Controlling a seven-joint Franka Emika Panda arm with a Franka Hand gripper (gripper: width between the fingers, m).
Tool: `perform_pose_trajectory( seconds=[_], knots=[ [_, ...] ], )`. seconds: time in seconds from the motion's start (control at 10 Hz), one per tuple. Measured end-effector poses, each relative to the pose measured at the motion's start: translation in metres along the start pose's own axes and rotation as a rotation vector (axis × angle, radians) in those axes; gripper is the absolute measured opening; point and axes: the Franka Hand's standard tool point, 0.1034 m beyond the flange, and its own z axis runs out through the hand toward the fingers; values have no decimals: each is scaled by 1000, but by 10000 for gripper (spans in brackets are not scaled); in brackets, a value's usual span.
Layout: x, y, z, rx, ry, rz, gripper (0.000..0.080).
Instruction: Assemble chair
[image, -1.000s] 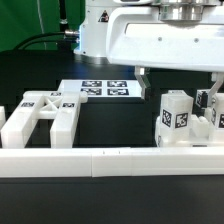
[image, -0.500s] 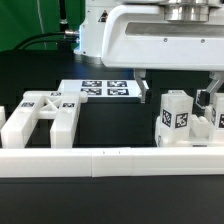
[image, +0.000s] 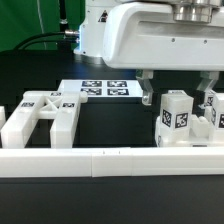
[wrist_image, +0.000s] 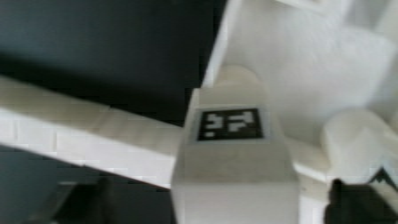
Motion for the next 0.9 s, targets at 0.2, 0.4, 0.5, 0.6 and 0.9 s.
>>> perform_pose_trajectory(
  seconds=[0.2,0.4,0.5,0.6,0.9],
  knots=[
    [0,0,0,0,0,6,289],
    [0,1,0,0,0,34,289],
    [0,0,0,3,1,110,289],
    [1,-1,0,3,1,225,289],
    [2,-3,-1,9,6,566,289]
  ],
)
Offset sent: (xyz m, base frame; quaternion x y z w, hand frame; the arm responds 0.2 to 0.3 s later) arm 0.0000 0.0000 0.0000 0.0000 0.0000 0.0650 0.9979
